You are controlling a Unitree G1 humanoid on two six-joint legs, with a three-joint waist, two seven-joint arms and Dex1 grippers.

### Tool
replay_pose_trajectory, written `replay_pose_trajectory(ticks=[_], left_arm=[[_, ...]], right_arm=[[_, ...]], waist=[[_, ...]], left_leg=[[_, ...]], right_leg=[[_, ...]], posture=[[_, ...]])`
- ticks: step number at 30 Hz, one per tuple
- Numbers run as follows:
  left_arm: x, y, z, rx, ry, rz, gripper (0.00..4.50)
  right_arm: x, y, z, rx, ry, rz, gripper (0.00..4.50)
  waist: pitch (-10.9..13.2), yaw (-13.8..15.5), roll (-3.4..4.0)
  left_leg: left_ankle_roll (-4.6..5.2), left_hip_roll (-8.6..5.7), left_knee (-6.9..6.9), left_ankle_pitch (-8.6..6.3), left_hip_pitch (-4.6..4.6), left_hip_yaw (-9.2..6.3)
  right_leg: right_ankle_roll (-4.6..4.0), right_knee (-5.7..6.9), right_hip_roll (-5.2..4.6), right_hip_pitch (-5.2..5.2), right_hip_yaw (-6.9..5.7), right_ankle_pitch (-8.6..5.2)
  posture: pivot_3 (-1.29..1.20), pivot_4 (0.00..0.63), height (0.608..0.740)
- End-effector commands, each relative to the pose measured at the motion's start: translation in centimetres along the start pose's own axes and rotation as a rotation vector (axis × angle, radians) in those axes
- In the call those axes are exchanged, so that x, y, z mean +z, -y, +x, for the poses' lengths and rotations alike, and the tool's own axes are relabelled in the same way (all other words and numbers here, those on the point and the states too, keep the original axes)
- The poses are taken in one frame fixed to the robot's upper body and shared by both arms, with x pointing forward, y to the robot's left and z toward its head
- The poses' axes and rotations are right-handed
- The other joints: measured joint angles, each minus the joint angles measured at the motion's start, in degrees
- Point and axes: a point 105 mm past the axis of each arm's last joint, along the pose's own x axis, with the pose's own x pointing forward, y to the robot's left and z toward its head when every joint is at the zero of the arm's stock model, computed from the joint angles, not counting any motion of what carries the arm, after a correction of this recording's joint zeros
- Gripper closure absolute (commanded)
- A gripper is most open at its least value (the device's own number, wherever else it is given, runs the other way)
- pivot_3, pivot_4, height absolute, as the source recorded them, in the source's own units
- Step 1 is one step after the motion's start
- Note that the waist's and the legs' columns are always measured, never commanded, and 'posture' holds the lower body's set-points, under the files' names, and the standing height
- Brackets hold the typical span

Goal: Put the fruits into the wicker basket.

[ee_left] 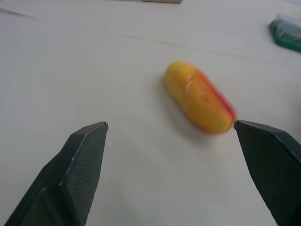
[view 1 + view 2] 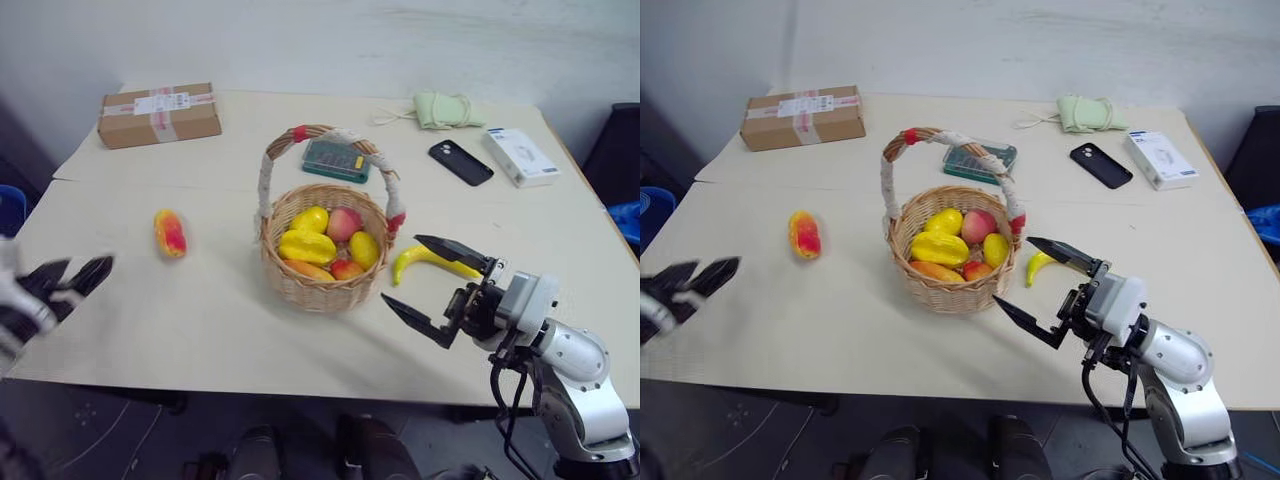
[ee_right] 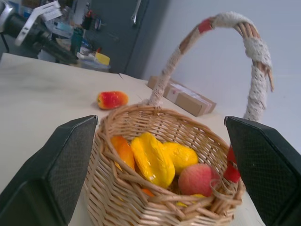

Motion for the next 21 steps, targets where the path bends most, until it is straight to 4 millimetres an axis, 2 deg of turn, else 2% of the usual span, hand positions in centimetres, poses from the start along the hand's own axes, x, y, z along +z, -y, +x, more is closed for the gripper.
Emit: replay_pose_trajectory(ticks=[1, 3, 6, 11, 15, 18, 21], left_arm=[[-0.3, 0.4, 2.4, 0.046, -0.114, 0.028, 0.0], [-1.2, 0.4, 4.2, 0.063, -0.185, 0.004, 0.0], [-1.2, 0.7, 6.4, 0.084, -0.201, 0.004, 0.0], [-2.2, 1.8, 8.8, 0.047, -0.227, -0.008, 0.0], [-2.7, 2.0, 9.7, 0.033, -0.242, 0.012, 0.9], [-1.2, 2.2, 9.6, -0.012, -0.162, 0.029, 1.85], [-0.4, 1.7, 8.5, -0.05, -0.125, 0.049, 2.63]], right_arm=[[0.5, 0.5, -0.4, -0.022, -0.001, -0.034, 0.05], [0.3, 0.2, -0.4, -0.014, -0.014, -0.036, 0.05], [0.0, -0.3, -0.4, -0.006, -0.028, -0.041, 0.05], [0.0, -0.5, -0.4, -0.035, -0.035, -0.041, 0.05], [-0.1, -0.6, -0.6, -0.054, -0.05, -0.047, 0.0], [-0.3, -0.3, -1.1, -0.079, -0.078, -0.079, 0.0], [-0.7, 0.3, -2.3, -0.131, -0.125, -0.12, 0.0]], waist=[[0.0, -0.45, 0.0], [0.01, -0.82, 0.01], [0.01, -1.46, 0.01], [0.01, -1.46, 0.0], [0.01, -1.27, 0.0], [0.01, -1.27, 0.0], [0.01, -1.4, 0.0]], left_leg=[[0.01, 0.01, -0.01, 0.0, -0.01, 0.06], [-0.03, 0.04, -0.06, -0.02, -0.01, 0.12], [-0.12, 0.05, -0.07, -0.02, -0.05, 0.12], [-0.16, 0.01, 0.04, -0.02, -0.06, 0.2], [-0.16, -0.02, 0.08, 0.03, -0.04, 0.19], [-0.16, -0.01, 0.09, 0.06, -0.03, 0.17], [-0.15, 0.01, 0.11, 0.07, -0.05, 0.17]], right_leg=[[0.0, 0.0, 0.05, -0.06, 0.04, 0.0], [-0.03, 0.04, 0.13, -0.13, 0.06, -0.02], [-0.07, 0.08, 0.25, -0.2, 0.02, -0.05], [-0.06, 0.15, 0.32, -0.24, -0.03, -0.05], [-0.06, 0.24, 0.28, -0.24, -0.06, -0.05], [-0.06, 0.3, 0.23, -0.24, -0.07, -0.05], [-0.05, 0.32, 0.21, -0.24, -0.07, -0.05]], posture=[[0.0, 0.15, 0.74], [0.0, 0.15, 0.74], [0.0, 0.15, 0.74], [0.0, 0.15, 0.74], [0.0, 0.15, 0.74], [0.0, 0.15, 0.74], [0.0, 0.15, 0.74]])
